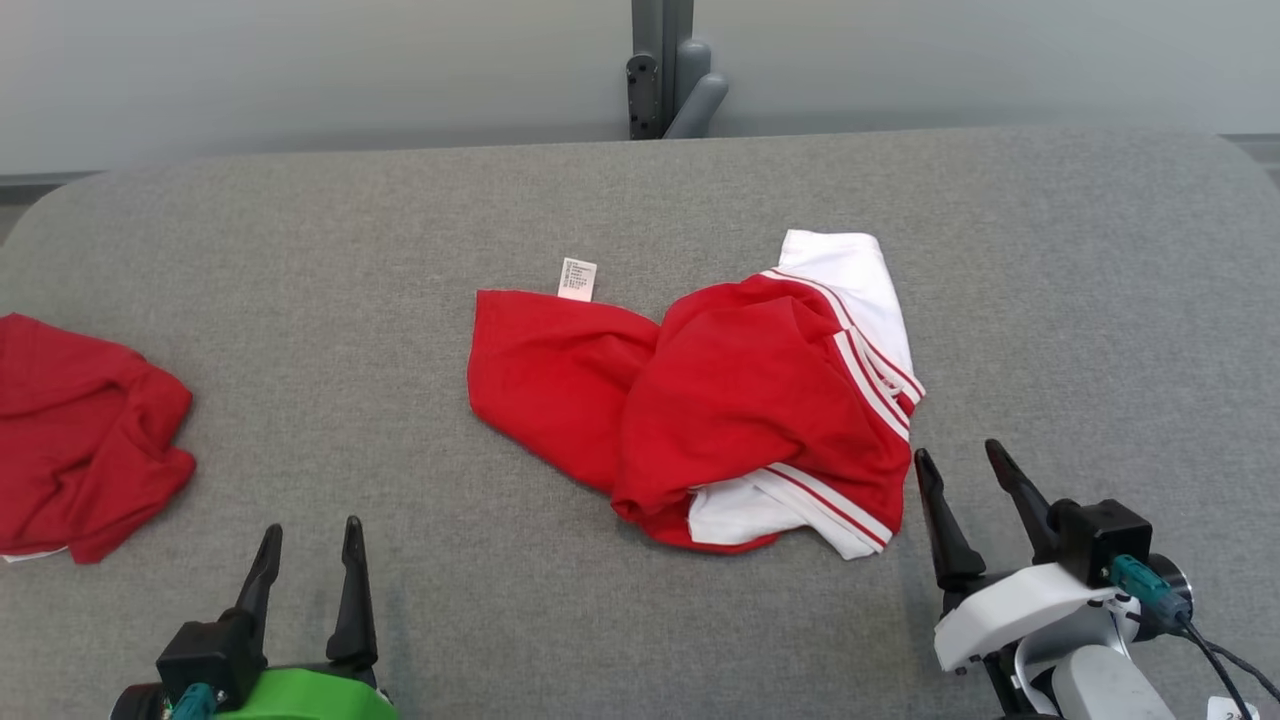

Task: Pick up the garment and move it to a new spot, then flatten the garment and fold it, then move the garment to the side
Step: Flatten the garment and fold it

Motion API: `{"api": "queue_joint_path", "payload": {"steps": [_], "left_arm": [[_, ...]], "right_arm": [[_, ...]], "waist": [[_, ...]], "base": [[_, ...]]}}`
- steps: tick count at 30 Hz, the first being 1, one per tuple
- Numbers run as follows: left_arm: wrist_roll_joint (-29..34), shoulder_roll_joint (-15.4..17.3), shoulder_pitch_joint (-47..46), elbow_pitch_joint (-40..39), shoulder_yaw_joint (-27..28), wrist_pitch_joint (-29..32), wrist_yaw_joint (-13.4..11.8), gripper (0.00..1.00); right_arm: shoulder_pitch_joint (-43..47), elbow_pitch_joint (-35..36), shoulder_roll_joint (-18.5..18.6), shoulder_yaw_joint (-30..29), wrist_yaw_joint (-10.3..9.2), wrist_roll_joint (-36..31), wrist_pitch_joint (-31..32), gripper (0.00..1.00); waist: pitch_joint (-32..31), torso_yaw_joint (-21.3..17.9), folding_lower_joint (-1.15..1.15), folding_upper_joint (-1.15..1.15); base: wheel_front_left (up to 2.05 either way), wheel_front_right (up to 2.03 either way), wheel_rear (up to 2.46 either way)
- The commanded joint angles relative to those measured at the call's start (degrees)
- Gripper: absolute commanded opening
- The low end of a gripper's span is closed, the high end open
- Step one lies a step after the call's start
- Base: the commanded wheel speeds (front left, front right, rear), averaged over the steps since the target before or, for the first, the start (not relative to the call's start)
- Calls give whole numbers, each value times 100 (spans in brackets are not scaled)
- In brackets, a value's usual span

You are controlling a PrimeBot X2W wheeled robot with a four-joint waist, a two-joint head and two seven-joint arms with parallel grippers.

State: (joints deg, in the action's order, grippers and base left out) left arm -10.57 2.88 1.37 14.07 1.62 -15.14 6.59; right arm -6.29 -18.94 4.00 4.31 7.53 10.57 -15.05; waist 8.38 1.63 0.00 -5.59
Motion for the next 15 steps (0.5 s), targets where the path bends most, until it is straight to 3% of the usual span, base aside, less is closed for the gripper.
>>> {"api": "queue_joint_path", "payload": {"steps": [1, 10, 15], "left_arm": [[-56, 5, -116, -30, -35, -1, 0, 100], [-162, 3, -410, -62, -460, 0, -100, 100], [-287, 3, -641, -57, -605, -1, -161, 100]], "right_arm": [[-83, 2, 27, -20, -8, 47, -12, 100], [-1212, -127, 434, -149, -8, 160, -12, 100], [-2082, -851, 812, 26, -8, 226, -13, 100]], "waist": [[158, 133, 0, 0], [989, 547, 0, 0], [1451, 787, 0, 0]], "base": [[0, 0, 0], [0, 0, 0], [0, 0, 0]]}}
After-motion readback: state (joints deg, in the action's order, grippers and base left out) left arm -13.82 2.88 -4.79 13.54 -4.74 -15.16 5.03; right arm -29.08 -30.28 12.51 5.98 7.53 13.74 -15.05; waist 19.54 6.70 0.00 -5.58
